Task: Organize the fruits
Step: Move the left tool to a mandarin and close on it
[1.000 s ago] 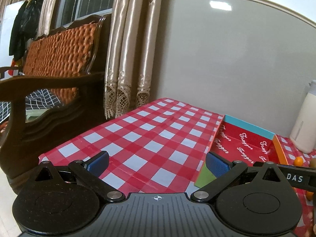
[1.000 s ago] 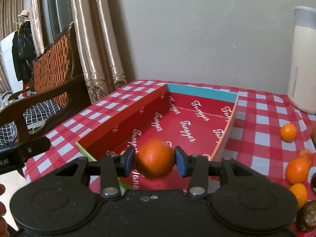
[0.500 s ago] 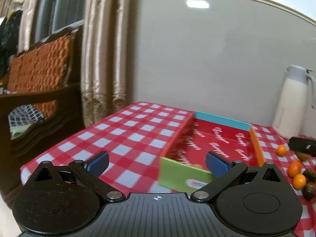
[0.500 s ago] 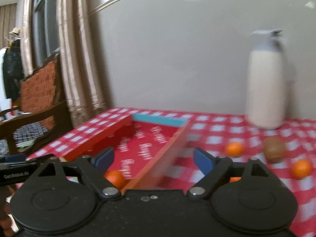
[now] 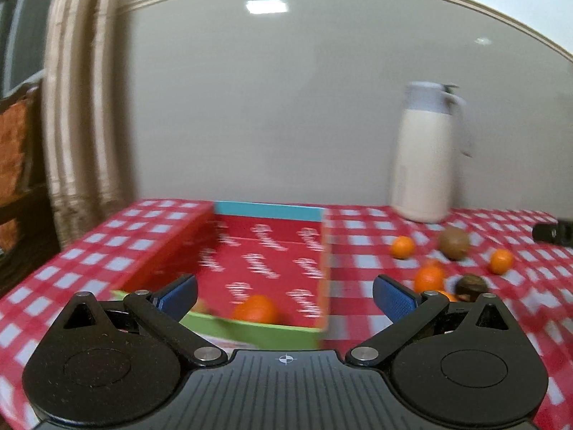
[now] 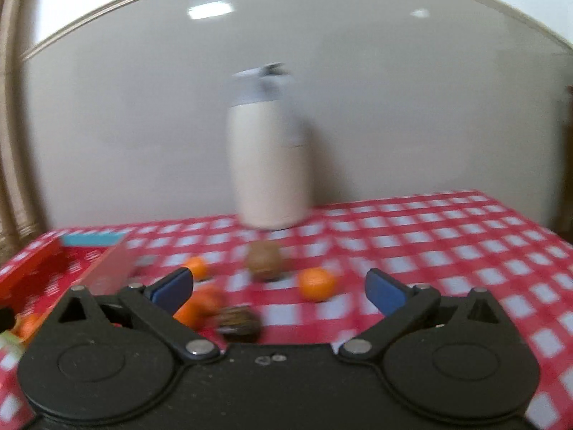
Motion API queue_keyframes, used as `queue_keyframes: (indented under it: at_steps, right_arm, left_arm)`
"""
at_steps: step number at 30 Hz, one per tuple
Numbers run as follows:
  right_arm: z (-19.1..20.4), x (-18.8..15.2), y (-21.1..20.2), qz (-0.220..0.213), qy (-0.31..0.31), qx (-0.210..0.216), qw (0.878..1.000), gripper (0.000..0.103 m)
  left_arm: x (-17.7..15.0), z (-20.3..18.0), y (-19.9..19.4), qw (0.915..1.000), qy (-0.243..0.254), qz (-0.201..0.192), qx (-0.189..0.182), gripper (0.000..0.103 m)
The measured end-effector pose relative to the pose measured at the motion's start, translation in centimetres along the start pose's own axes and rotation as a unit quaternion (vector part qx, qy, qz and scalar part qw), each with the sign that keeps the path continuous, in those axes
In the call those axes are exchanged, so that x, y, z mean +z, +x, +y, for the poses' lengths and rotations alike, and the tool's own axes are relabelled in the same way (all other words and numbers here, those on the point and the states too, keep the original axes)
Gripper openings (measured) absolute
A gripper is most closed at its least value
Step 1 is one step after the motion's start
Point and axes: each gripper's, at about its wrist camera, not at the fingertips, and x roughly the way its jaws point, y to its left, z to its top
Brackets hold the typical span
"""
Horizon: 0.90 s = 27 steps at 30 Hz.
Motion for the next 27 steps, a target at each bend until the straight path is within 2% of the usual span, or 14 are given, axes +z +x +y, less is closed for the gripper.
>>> queue_keyframes:
  at_steps: [3,11,17,21,24,26,27]
  right_arm:
    - [-2.3,0.1,-0.5,-0.013,0.018,-0.041,0.999,0.103]
    - [-6.3,-0.5,-0.9,-0.020,0.032,-0.113,0.993,0.103]
    - [-7.5,-0.7,-1.4,-0.014,0.039,-0.107,0.993,0.103]
    - [-7.9,-0.7,-1.5,-0.005,0.047,-0.087,0.995,0.103]
    - [-7.7,-0.7,-1.9,-0.015,0.040,-0.075,0.996,0.103]
    - [-7.4,-0.7,-2.1,-0.021,0.025,-0.074,0.997,0.103]
    - [-7.2,-0.7,-2.2,-0.024,0.018,-0.074,0.997,0.103]
  left_arm:
    - [-0.1,-2.1,0.4,0.9994,0.016,0.007,-0.028,0.103]
    - [-0.8,-7.4,0.6,0.9939,0.069,0.012,-0.085,0.103]
    - [-0.9,-9.3,1.5,0.9922,0.068,0.029,-0.100,0.103]
    - [-0.7,-9.6,2.3,0.9945,0.064,0.030,-0.077,0.102]
    - [-0.3,-9.3,3.6,0.9955,0.048,0.042,-0.070,0.102]
    - [-0.2,-9.2,4.5,0.9955,0.043,0.051,-0.067,0.092]
    - [-0.2,-9.3,4.9,0.9951,0.045,0.057,-0.068,0.084]
